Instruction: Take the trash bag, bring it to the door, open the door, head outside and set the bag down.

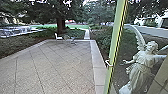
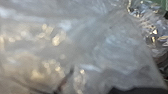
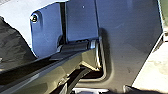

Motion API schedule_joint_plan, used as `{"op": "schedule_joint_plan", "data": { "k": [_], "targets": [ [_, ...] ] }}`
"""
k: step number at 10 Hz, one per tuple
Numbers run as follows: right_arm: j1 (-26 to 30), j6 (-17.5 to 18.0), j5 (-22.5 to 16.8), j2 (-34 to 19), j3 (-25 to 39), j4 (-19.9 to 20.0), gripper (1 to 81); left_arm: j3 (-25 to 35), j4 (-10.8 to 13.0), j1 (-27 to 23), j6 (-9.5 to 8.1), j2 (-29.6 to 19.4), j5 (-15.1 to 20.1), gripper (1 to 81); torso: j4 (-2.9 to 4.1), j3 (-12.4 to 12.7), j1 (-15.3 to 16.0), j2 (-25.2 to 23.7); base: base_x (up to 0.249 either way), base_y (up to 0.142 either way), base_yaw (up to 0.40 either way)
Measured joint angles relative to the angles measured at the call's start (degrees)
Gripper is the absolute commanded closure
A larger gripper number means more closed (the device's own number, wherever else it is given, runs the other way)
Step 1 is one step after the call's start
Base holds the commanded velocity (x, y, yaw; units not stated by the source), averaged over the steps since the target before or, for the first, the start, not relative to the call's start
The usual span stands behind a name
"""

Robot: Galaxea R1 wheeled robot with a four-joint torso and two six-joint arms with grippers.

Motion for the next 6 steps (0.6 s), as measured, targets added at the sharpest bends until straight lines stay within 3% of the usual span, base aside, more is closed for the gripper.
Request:
{"op": "schedule_joint_plan", "data": {
  "k": [6],
  "targets": [
    [0.0,0.02,0.0,0.0,0.02,0.0,1.0,0.0,0.02,0.02,0.05,0.13,-0.11,81.1,0.0,0.0,0.0,0.0,0.092,0.0,0.0]
  ]
}}
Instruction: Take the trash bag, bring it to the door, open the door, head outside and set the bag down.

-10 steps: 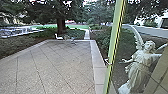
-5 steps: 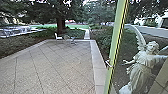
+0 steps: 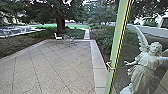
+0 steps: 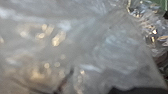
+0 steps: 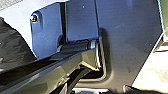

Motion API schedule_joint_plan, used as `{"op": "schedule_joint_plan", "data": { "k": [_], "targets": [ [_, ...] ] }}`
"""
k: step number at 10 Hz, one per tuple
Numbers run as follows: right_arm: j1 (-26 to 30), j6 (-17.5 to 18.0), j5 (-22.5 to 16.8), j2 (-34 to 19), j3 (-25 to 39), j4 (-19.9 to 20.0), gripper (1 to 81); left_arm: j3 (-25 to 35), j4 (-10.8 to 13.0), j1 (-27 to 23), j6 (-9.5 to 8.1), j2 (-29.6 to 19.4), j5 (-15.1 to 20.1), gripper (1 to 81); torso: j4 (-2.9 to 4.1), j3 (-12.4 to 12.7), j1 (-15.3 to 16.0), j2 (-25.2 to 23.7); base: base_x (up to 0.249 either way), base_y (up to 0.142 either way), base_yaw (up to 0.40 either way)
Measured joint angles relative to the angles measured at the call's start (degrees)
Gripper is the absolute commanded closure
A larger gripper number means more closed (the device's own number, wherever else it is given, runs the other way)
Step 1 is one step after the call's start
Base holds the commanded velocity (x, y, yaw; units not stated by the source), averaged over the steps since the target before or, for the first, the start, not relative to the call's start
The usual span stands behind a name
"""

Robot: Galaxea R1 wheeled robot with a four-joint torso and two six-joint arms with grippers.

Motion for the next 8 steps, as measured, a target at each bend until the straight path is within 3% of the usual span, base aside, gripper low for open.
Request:
{"op": "schedule_joint_plan", "data": {
  "k": [8],
  "targets": [
    [0.13,-0.05,-0.11,0.0,-0.02,-0.13,1.0,0.0,0.0,-0.16,0.0,0.02,-0.2,81.1,0.0,-0.02,0.02,0.02,0.094,0.0,0.0]
  ]
}}
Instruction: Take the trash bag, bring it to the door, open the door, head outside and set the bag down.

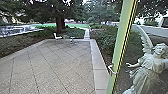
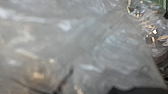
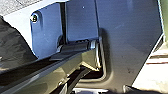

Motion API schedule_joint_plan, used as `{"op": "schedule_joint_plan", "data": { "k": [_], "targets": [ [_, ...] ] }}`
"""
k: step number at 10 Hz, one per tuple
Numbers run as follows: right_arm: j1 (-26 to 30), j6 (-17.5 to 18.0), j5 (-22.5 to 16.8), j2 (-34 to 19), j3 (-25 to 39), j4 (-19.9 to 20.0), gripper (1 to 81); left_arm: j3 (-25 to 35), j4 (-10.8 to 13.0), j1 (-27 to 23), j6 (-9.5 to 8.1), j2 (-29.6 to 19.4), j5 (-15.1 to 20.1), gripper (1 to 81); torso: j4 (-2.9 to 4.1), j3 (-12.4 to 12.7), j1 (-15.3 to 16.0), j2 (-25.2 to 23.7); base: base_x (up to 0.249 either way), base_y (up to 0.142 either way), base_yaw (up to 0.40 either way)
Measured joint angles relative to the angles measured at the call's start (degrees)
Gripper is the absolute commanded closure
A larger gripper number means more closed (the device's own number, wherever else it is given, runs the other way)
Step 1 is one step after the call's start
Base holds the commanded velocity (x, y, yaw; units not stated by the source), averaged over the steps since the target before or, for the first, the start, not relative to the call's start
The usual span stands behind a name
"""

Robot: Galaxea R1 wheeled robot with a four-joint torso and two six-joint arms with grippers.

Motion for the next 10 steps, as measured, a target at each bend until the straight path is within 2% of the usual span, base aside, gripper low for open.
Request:
{"op": "schedule_joint_plan", "data": {
  "k": [10],
  "targets": [
    [0.6,-0.23,-0.04,0.02,0.02,-0.6,1.0,0.0,0.0,-0.94,0.01,0.0,-0.44,81.1,0.0,-0.02,0.06,0.09,0.094,0.0,0.0]
  ]
}}
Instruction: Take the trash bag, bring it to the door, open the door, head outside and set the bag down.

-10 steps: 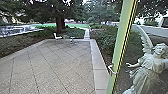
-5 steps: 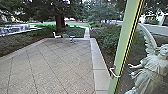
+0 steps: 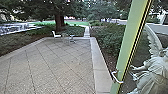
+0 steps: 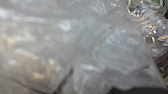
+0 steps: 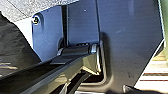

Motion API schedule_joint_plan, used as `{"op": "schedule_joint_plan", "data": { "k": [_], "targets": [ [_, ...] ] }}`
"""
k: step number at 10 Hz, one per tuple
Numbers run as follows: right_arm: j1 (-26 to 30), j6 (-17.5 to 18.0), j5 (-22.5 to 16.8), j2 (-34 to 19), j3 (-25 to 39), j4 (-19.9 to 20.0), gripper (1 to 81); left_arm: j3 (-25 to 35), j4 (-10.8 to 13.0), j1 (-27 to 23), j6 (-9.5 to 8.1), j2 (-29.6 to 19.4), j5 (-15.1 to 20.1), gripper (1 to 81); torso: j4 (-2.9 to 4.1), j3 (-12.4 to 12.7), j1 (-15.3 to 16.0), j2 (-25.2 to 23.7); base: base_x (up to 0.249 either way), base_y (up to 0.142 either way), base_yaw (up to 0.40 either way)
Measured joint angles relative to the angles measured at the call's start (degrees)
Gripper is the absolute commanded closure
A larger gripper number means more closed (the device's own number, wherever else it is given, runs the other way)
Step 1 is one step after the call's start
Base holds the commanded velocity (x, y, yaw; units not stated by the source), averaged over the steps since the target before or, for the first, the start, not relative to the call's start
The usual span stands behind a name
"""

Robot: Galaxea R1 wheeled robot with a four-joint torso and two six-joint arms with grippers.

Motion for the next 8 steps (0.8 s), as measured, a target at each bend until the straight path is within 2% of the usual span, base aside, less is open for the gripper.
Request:
{"op": "schedule_joint_plan", "data": {
  "k": [2,5,8],
  "targets": [
    [-0.44,0.41,-0.02,0.0,-0.02,0.05,1.0,0.0,0.0,1.33,0.02,-0.02,0.55,81.1,0.0,0.0,-0.09,-0.04,0.094,0.0,0.0],
    [-0.11,-0.05,0.0,0.02,0.0,-0.01,1.0,0.0,0.0,-0.2,0.02,0.04,0.0,81.1,0.0,0.0,0.0,0.02,0.094,0.0,0.0],
    [0.23,-0.21,0.04,0.02,0.0,-0.32,1.0,0.0,0.0,0.57,0.02,0.06,0.51,81.1,0.0,-0.02,-0.02,0.05,0.094,0.0,0.0]
  ]
}}
